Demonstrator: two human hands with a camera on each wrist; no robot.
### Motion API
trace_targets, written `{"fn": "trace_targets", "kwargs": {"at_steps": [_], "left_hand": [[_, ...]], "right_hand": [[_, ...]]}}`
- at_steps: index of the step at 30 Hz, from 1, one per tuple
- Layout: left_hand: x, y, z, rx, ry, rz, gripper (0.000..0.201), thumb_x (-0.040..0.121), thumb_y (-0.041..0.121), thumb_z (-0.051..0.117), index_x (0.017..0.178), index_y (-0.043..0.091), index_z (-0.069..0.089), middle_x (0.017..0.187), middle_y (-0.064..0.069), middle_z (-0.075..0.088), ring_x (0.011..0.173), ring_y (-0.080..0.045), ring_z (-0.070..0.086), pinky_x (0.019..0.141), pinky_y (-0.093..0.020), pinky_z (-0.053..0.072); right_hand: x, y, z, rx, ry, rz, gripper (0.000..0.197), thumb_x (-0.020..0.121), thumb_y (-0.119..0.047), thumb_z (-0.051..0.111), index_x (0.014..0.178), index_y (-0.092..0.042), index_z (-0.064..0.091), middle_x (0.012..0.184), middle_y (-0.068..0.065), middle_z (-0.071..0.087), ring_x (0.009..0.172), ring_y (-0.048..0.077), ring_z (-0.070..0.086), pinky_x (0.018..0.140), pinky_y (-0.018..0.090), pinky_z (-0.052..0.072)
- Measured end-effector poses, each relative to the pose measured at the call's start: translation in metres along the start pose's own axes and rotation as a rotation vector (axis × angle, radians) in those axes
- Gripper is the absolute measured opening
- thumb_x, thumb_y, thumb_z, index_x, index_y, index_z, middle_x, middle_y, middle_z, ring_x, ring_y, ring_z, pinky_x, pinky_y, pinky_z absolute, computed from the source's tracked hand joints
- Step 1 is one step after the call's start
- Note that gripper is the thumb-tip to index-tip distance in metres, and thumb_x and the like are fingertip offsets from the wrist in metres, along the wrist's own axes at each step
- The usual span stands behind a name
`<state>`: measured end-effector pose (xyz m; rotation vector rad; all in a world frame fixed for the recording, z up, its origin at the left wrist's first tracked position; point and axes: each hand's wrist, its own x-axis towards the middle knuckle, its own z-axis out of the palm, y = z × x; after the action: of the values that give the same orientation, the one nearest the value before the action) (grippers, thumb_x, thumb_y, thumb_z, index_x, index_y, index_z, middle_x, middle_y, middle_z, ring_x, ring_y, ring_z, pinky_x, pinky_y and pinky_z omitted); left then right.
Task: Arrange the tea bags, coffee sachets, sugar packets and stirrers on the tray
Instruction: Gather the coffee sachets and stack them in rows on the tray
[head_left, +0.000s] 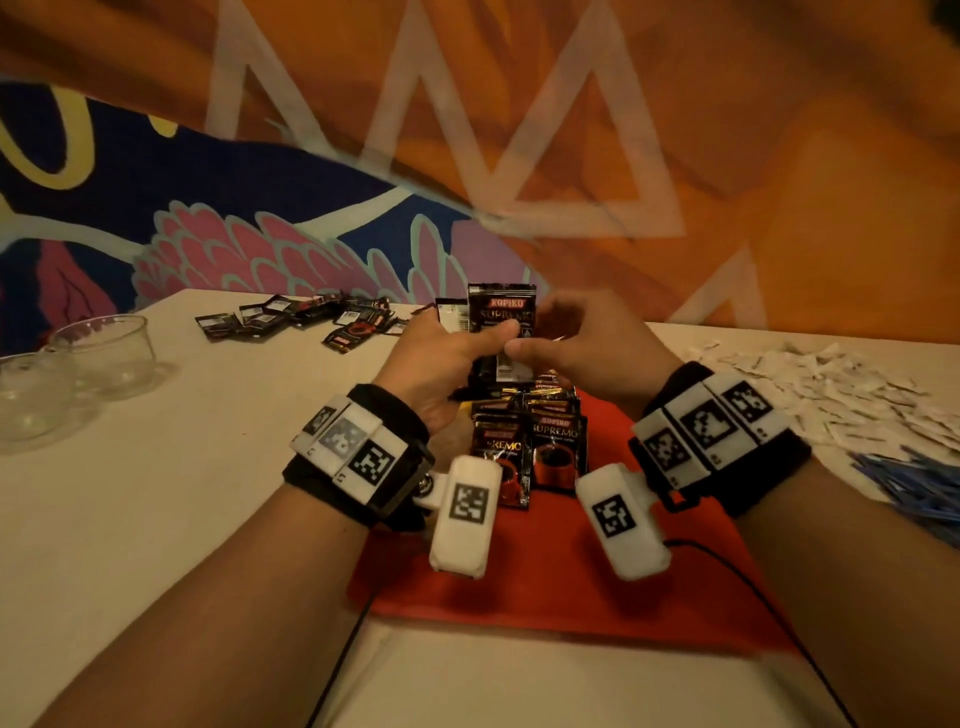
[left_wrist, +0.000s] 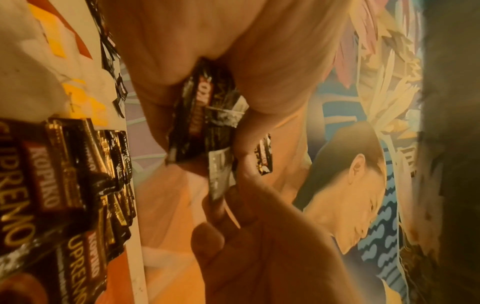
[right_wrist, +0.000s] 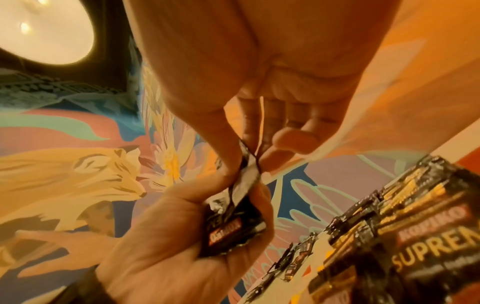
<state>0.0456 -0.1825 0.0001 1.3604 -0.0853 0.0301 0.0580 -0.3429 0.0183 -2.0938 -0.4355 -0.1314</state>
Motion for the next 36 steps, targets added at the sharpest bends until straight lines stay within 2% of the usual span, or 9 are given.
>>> {"fn": "trace_targets", "kwargs": {"at_steps": [4,6,8,11,15,17,22,28,36], "left_hand": [[0.001,-0.003,0.005,0.0,0.074,0.04,0.028,0.088,0.016,0.074,0.112,0.003,0.068,0.092,-0.01,0.075,0.077,-0.024,0.074,0.064,-0.033,0.058],[0.003,-0.004,0.005,0.027,0.18,0.085,0.042,0.084,0.029,0.08,0.114,0.004,0.064,0.08,-0.002,0.066,0.058,-0.011,0.058,0.051,-0.026,0.044],[0.003,-0.002,0.006,0.05,0.195,0.163,0.05,0.079,0.04,0.082,0.108,0.005,0.061,0.08,-0.007,0.055,0.058,-0.013,0.046,0.052,-0.027,0.039],[-0.004,0.002,0.011,0.116,0.102,0.273,0.043,0.074,0.047,0.078,0.095,0.012,0.065,0.082,-0.006,0.066,0.068,-0.014,0.061,0.06,-0.029,0.047],[-0.006,0.004,0.012,0.048,0.104,0.288,0.005,0.091,0.016,0.069,0.093,0.012,0.068,0.087,-0.008,0.073,0.08,-0.02,0.072,0.064,-0.03,0.057],[-0.004,0.005,0.009,0.004,0.155,0.268,0.003,0.093,0.008,0.066,0.095,0.009,0.068,0.088,-0.01,0.073,0.081,-0.024,0.073,0.067,-0.033,0.059],[-0.002,0.007,0.005,0.035,0.136,0.252,0.006,0.092,0.004,0.066,0.094,0.01,0.066,0.082,-0.003,0.073,0.07,-0.014,0.072,0.058,-0.025,0.055],[-0.004,0.009,0.006,0.006,0.063,0.239,0.003,0.092,0.011,0.067,0.092,0.008,0.066,0.075,0.001,0.071,0.066,-0.01,0.068,0.056,-0.024,0.054],[-0.002,0.009,0.004,0.01,0.096,0.237,0.01,0.092,0.0,0.063,0.092,0.009,0.067,0.081,-0.006,0.066,0.064,-0.01,0.065,0.051,-0.022,0.049]], "right_hand": [[0.0,0.007,-0.002,0.105,0.107,-0.044,0.018,0.079,-0.018,0.081,0.076,-0.019,0.063,0.079,0.006,0.069,0.074,0.019,0.065,0.066,0.034,0.049],[-0.002,0.005,-0.006,0.025,0.19,-0.108,0.021,0.079,-0.016,0.079,0.073,-0.022,0.06,0.078,0.0,0.069,0.074,0.014,0.065,0.069,0.029,0.051],[-0.004,0.0,-0.007,-0.159,0.257,-0.187,0.021,0.08,-0.017,0.076,0.074,-0.024,0.057,0.076,-0.008,0.066,0.069,0.004,0.062,0.065,0.019,0.047],[-0.008,-0.007,-0.005,-0.296,0.274,-0.311,0.015,0.082,-0.016,0.072,0.082,-0.023,0.058,0.077,-0.01,0.064,0.071,0.006,0.06,0.065,0.021,0.047],[-0.01,-0.007,0.004,-0.274,0.187,-0.39,0.011,0.083,-0.017,0.074,0.092,-0.02,0.067,0.081,-0.009,0.067,0.072,0.004,0.061,0.069,0.019,0.05],[-0.01,-0.004,0.005,-0.254,0.16,-0.354,0.011,0.083,-0.024,0.077,0.09,-0.021,0.069,0.08,-0.011,0.068,0.072,0.001,0.062,0.068,0.013,0.048],[-0.007,0.009,-0.007,-0.166,0.338,-0.203,0.025,0.077,-0.039,0.08,0.092,-0.027,0.064,0.089,-0.015,0.066,0.08,-0.004,0.06,0.066,0.013,0.044],[-0.005,0.015,-0.006,-0.094,0.237,-0.156,0.008,0.082,-0.02,0.077,0.09,-0.019,0.077,0.085,-0.008,0.075,0.076,0.007,0.068,0.076,0.032,0.055],[-0.01,0.013,0.0,-0.066,0.198,-0.247,0.01,0.081,-0.024,0.079,0.09,-0.019,0.078,0.082,-0.009,0.074,0.076,0.002,0.069,0.071,0.02,0.055]]}}
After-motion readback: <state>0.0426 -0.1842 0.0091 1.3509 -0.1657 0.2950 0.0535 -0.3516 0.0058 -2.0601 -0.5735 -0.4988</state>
